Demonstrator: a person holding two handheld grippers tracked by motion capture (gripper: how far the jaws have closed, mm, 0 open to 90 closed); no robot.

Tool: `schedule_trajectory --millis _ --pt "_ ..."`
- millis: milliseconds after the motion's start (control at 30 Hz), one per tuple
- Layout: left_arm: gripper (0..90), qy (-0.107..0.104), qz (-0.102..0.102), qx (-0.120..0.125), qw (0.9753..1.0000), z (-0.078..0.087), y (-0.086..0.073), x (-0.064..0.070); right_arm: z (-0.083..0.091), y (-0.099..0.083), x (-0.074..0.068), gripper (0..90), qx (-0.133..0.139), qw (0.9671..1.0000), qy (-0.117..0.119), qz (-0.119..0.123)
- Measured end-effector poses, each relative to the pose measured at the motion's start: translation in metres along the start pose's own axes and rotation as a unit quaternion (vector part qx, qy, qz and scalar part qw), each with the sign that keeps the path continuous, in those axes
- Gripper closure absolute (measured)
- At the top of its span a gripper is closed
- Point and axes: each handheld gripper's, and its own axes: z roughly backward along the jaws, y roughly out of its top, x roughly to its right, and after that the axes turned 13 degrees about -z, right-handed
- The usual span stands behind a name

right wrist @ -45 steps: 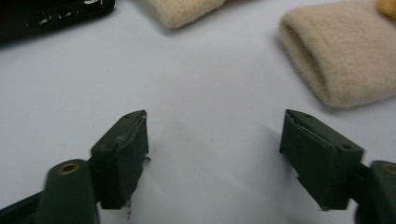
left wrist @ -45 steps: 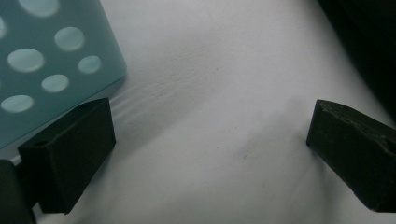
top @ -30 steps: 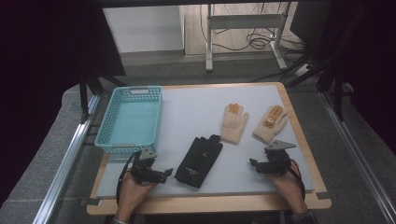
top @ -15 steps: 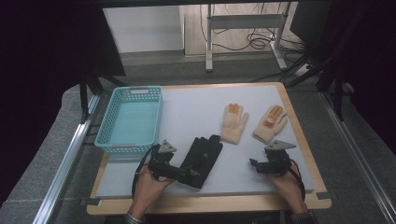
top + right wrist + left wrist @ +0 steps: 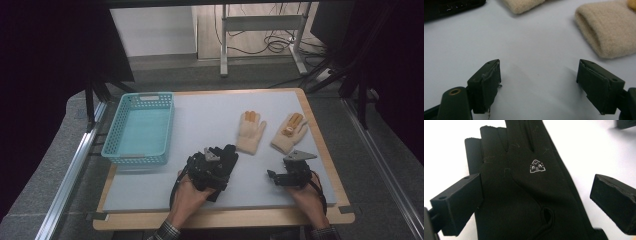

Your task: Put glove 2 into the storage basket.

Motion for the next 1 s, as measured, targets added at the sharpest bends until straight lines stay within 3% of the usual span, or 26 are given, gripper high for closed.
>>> schedule_trajectory --millis 67,200,300,367,500,533,600,700,833,1000 --pt "0.0 0.032 -0.003 -0.018 0.9993 -0.004 0.0 -0.001 0.0 0.0 0.0 19.2 0.0 1.0 0.0 0.0" --pt "0.0 0.013 0.021 -0.031 0.9992 -0.007 -0.008 -0.013 0.0 0.0 0.0 19.2 0.0 1.0 0.0 0.0" --pt "0.0 -0.032 0.037 -0.035 0.9982 -0.01 -0.012 -0.012 0.0 0.0 0.0 19.2 0.0 1.0 0.0 0.0" --pt "0.0 -0.029 0.023 -0.044 0.9983 -0.013 -0.012 -0.005 0.0 0.0 0.0 19.2 0.0 1.0 0.0 0.0" --pt "0.0 -0.003 -0.008 -0.059 0.9982 -0.016 -0.011 0.005 0.0 0.0 0.0 19.2 0.0 1.0 0.0 0.0" --pt "0.0 -0.002 -0.008 -0.061 0.9981 -0.017 -0.011 0.003 0.0 0.0 0.0 19.2 0.0 1.0 0.0 0.0" --pt "0.0 -0.017 0.022 -0.055 0.9981 -0.018 -0.014 -0.007 0.0 0.0 0.0 19.2 0.0 1.0 0.0 0.0" --pt "6.3 -0.018 0.025 -0.057 0.9979 -0.015 -0.014 -0.011 0.0 0.0 0.0 19.2 0.0 1.0 0.0 0.0" --pt "18.4 -0.003 0.018 -0.054 0.9984 -0.01 -0.016 -0.013 0.0 0.0 0.0 19.2 0.0 1.0 0.0 0.0" --pt "51.9 0.002 0.002 -0.043 0.9991 -0.003 -0.02 -0.019 0.0 0.0 0.0 19.2 0.0 1.0 0.0 0.0"
